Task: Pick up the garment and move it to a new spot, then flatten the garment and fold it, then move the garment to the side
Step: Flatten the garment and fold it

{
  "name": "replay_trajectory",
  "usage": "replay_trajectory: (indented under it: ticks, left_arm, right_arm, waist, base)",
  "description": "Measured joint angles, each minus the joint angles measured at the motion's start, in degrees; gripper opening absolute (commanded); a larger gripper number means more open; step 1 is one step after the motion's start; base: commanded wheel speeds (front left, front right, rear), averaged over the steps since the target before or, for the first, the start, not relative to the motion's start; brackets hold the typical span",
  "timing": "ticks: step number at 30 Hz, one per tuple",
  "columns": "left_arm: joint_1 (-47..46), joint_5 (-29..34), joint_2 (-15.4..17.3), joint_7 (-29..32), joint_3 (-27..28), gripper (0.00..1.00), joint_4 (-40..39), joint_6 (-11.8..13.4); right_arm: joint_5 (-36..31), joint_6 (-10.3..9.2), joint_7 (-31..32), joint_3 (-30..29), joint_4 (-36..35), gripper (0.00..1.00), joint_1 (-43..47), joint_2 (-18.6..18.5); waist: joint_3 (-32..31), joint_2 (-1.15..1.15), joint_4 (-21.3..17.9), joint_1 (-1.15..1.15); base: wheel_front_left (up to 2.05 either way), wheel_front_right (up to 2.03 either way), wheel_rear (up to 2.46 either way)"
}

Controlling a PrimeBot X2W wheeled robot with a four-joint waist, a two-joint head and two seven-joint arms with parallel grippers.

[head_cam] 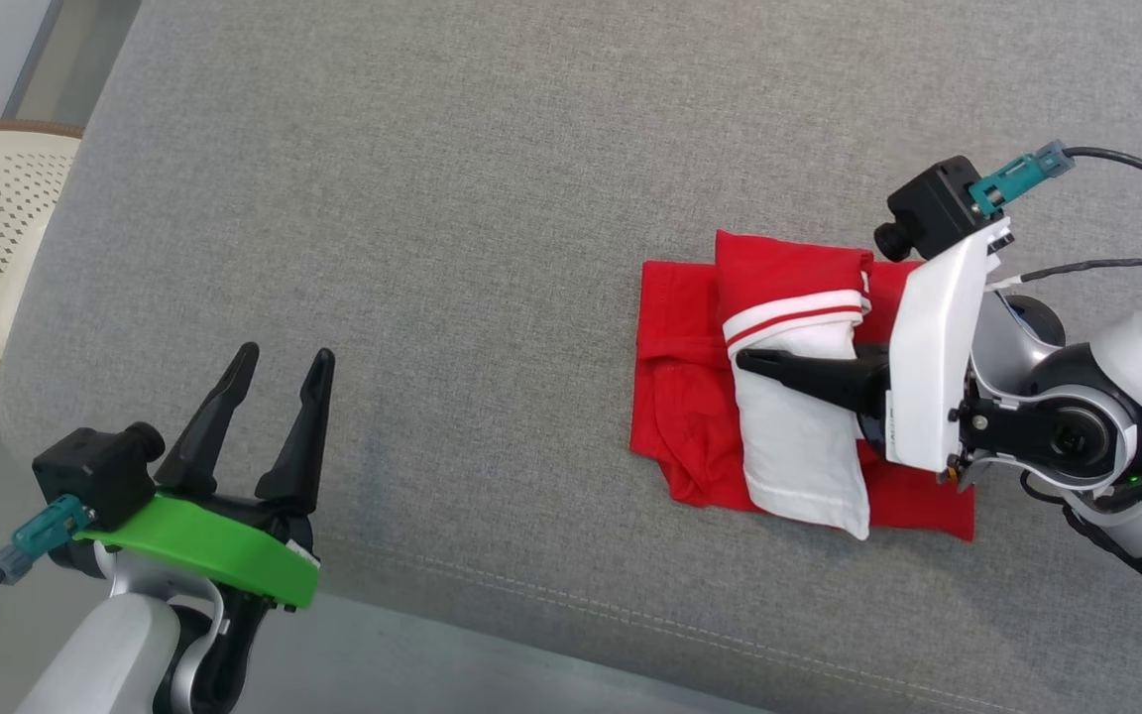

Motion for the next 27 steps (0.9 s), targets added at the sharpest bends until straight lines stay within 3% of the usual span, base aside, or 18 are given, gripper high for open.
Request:
replay_trajectory:
  ticks: [1,2,20,27]
  left_arm:
    - [0.0,-0.1,-0.4,0.0,0.1,1.00,0.5,0.0]
    - [0.0,-0.1,-0.4,-0.1,0.3,1.00,0.9,0.0]
    - [-0.3,-0.1,-0.1,-0.1,1.2,1.00,3.2,-0.7]
    - [-0.2,-0.1,1.2,-0.6,3.9,1.00,3.1,-0.1]
  right_arm:
    - [-0.3,-0.02,0.1,0.5,1.1,0.00,-0.4,0.7]
    - [-0.9,-0.60,0.0,0.5,1.8,1.00,-0.6,1.2]
    - [0.4,-0.45,-5.3,-0.7,5.3,1.00,-4.0,14.1]
    - [-1.4,0.30,-10.7,-5.7,6.4,1.00,-5.6,11.3]
  waist:
    - [0.2,0.00,0.3,0.00]
    - [0.3,0.00,0.4,0.00]
    - [-1.6,0.00,-1.3,0.00]
    - [-2.3,0.00,-3.2,0.00]
  base:
    - [0.00,0.00,0.00]
    - [0.00,0.00,0.00]
    - [0.00,0.00,0.00]
    - [0.00,0.00,0.00]
